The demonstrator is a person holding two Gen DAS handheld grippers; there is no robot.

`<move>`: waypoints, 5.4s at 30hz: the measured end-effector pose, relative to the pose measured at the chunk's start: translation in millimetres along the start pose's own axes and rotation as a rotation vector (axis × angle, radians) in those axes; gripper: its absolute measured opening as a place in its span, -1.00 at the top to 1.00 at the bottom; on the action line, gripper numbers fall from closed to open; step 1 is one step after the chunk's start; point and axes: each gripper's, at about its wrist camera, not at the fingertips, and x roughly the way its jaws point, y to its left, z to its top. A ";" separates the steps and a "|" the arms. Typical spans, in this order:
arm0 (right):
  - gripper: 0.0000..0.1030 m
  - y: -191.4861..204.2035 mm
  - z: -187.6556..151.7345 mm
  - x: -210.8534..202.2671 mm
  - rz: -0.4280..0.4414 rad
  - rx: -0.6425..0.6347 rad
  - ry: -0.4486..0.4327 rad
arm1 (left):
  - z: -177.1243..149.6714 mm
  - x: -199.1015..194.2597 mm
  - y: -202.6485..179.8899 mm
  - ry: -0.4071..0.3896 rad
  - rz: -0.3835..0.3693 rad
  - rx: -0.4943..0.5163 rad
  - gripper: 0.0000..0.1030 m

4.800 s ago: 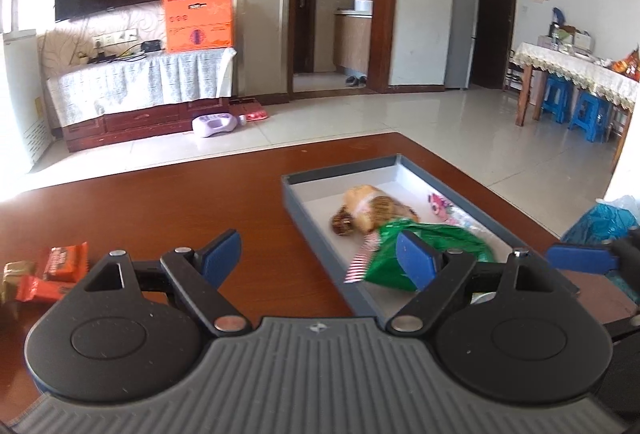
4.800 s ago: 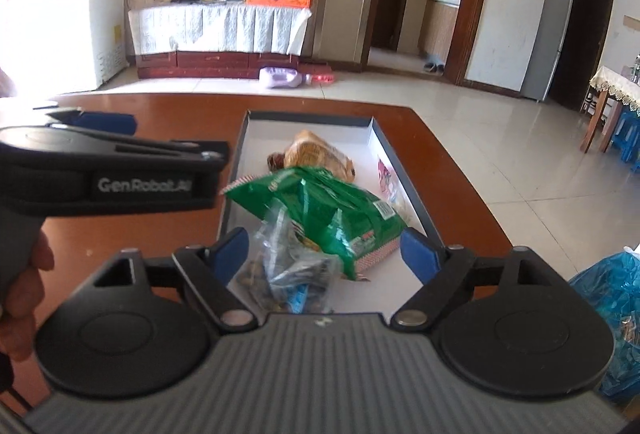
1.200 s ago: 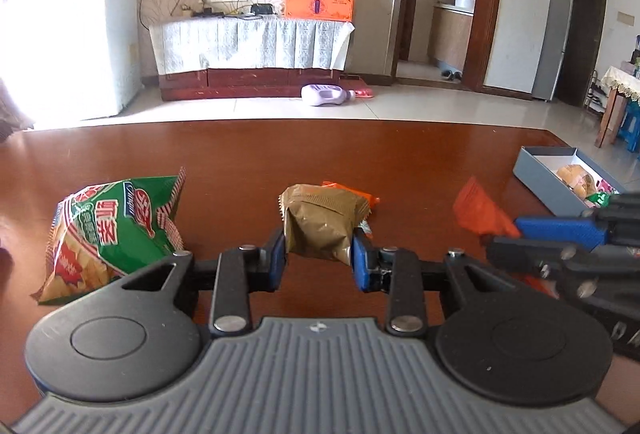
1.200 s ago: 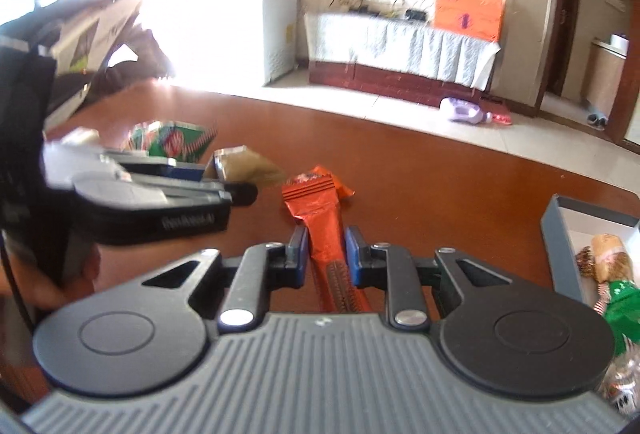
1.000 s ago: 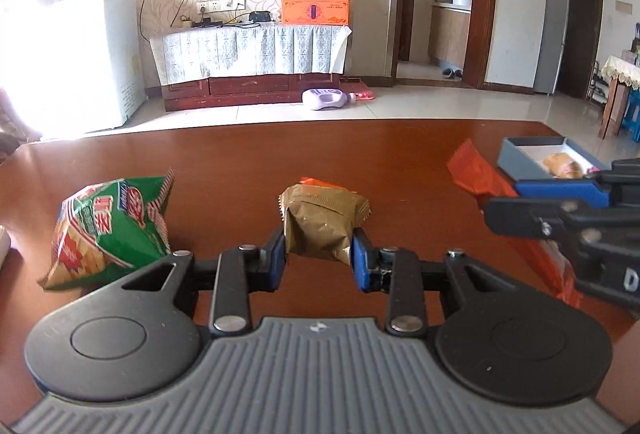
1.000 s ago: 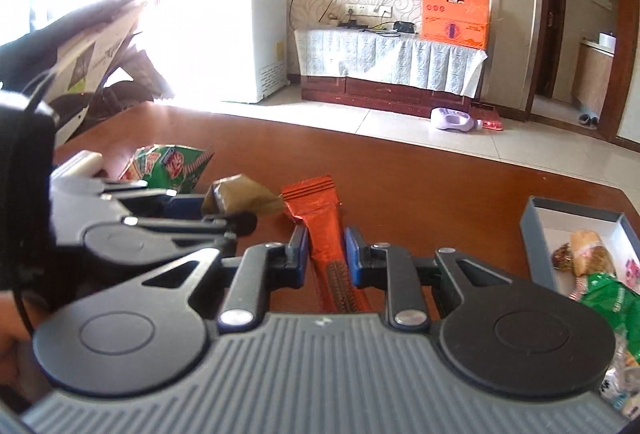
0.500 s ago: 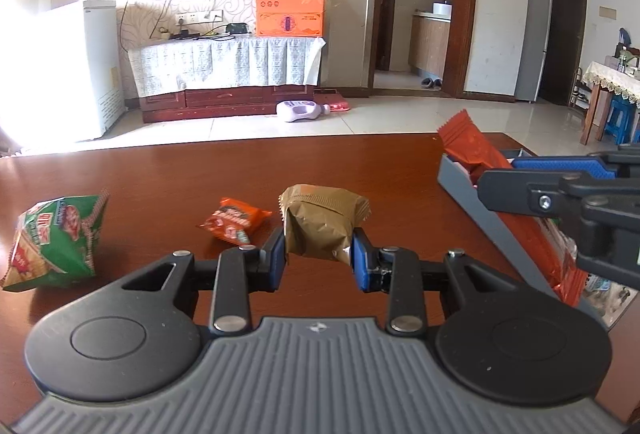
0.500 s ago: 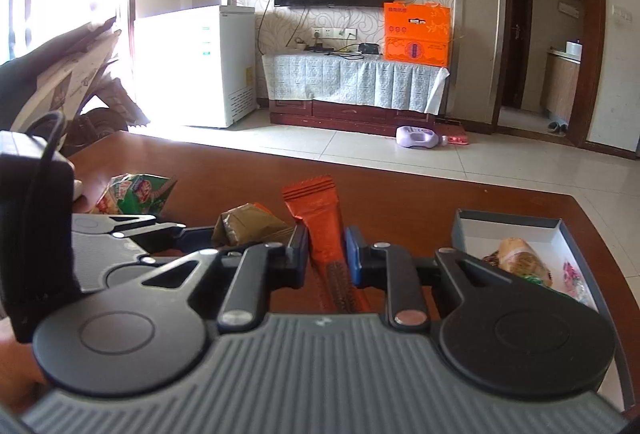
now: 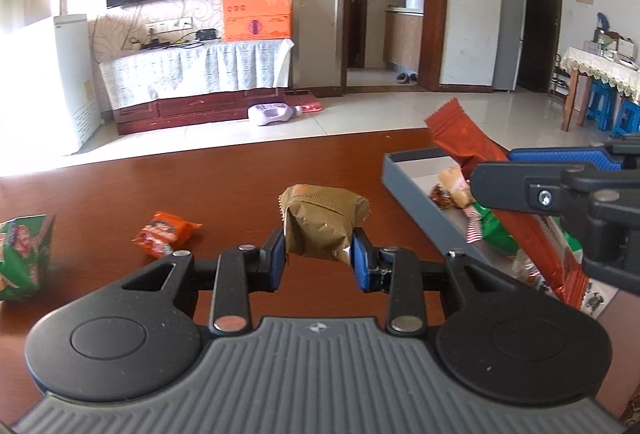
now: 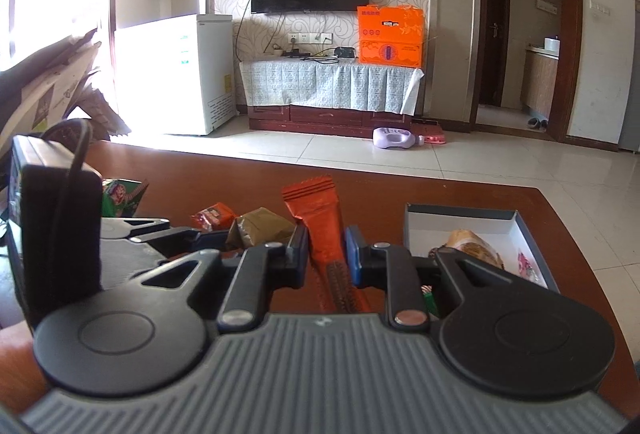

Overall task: Organize snacks
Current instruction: 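Carry pastry with left tool while right tool carries orange bar toward gray box, then lower left tool into gray box and open it to release pastry while right tool releases orange bar, then withdraw both tools from the gray box toward the remaining snacks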

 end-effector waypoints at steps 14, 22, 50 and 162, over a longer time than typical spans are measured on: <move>0.55 -19.9 -3.0 -15.1 -0.020 0.035 -0.030 | 11.5 16.7 -16.7 -0.010 -0.042 0.024 0.24; 0.55 -37.4 -6.8 -26.1 -0.072 0.053 -0.043 | 20.3 29.0 -29.9 -0.026 -0.093 0.052 0.24; 0.55 -94.1 -29.4 -26.5 -0.195 0.157 0.009 | 46.7 95.7 -103.6 -0.054 -0.211 0.081 0.23; 0.04 -55.3 -30.9 12.0 -0.278 0.188 0.041 | 38.7 14.1 -37.1 -0.116 0.005 0.019 -0.74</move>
